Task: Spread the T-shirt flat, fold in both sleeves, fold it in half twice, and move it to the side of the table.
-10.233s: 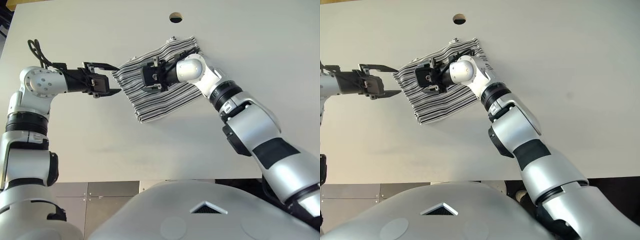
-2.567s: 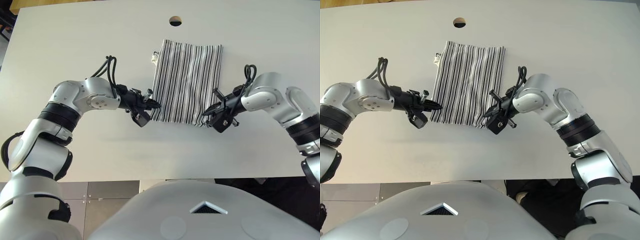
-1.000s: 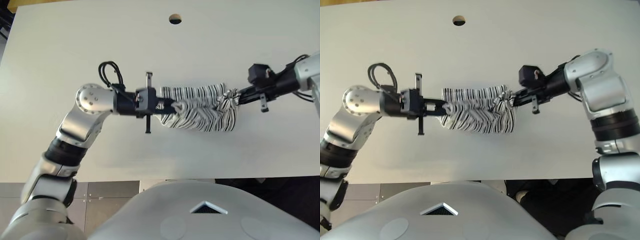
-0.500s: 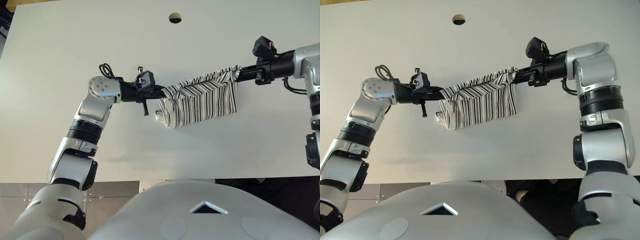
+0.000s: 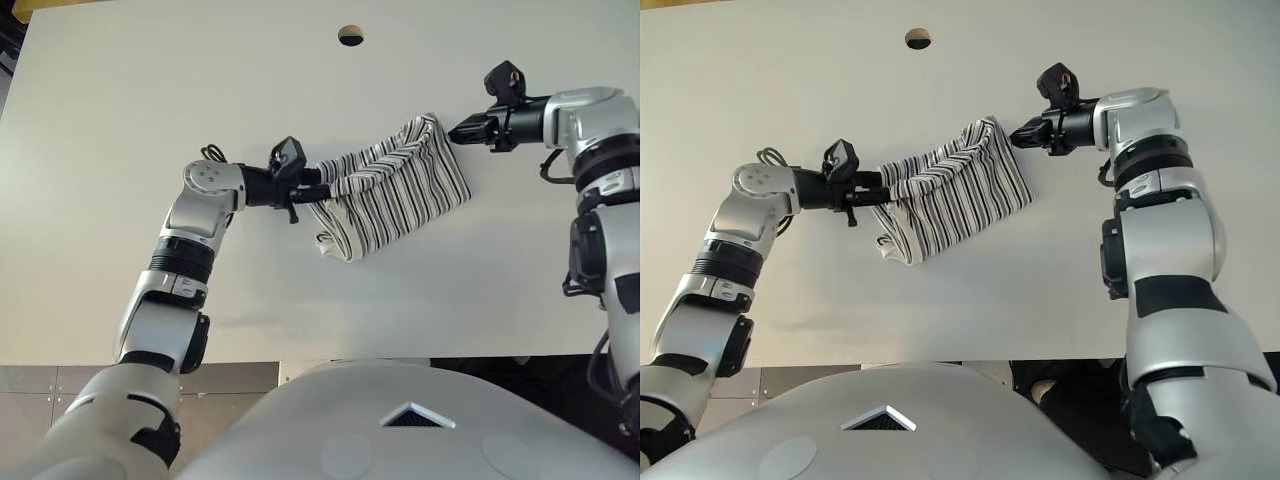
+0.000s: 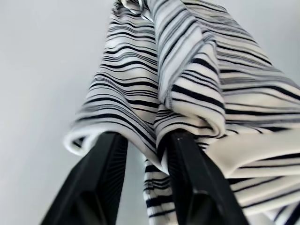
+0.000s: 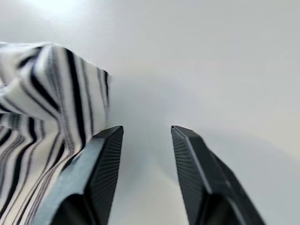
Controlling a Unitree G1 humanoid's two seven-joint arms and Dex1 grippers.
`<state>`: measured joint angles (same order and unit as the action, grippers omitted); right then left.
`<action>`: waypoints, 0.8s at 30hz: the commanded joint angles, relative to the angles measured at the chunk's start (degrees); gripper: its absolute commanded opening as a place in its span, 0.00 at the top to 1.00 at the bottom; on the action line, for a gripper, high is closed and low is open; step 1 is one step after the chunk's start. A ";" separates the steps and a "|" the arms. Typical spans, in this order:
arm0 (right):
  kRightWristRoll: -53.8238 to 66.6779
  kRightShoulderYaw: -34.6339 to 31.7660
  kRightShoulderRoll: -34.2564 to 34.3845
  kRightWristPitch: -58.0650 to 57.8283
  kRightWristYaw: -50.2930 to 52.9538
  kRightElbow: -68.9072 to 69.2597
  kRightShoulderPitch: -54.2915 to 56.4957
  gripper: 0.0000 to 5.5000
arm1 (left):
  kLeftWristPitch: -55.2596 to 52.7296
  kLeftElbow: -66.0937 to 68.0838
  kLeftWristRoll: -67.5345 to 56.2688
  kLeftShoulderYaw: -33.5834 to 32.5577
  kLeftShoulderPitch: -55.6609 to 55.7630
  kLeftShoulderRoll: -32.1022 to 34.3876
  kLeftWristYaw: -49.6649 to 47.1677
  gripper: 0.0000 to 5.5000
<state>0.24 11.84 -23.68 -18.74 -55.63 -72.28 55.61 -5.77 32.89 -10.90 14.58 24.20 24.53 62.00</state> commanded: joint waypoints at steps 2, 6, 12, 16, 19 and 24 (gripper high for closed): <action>-1.52 -2.26 0.32 1.73 2.36 -1.79 3.33 0.51 | 1.81 2.77 0.92 -2.95 1.32 0.43 -1.02 0.58; -1.91 -4.39 -0.73 2.55 2.99 -2.00 6.75 0.39 | 2.71 3.84 0.48 -5.74 2.29 1.28 -1.60 0.48; -1.04 -6.58 -0.31 2.87 -2.89 0.26 12.30 0.19 | 2.17 4.71 -0.48 -10.75 3.53 1.62 -4.56 0.32; -2.40 -2.97 0.87 3.14 -14.02 7.24 11.12 0.05 | 4.60 5.17 0.10 -13.03 3.41 1.66 -6.65 0.32; -2.90 3.02 -0.73 1.61 -24.30 23.50 3.49 0.05 | 7.00 1.59 -0.99 -15.10 2.62 2.01 -7.03 0.32; -3.51 10.51 -5.14 -3.94 -29.13 52.19 -10.43 0.05 | 7.90 -6.91 -1.59 -17.08 2.03 3.87 -7.41 0.32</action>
<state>-2.74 19.84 -26.74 -20.16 -84.08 -30.27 49.05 1.68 29.46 -12.39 -1.59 26.48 26.60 55.32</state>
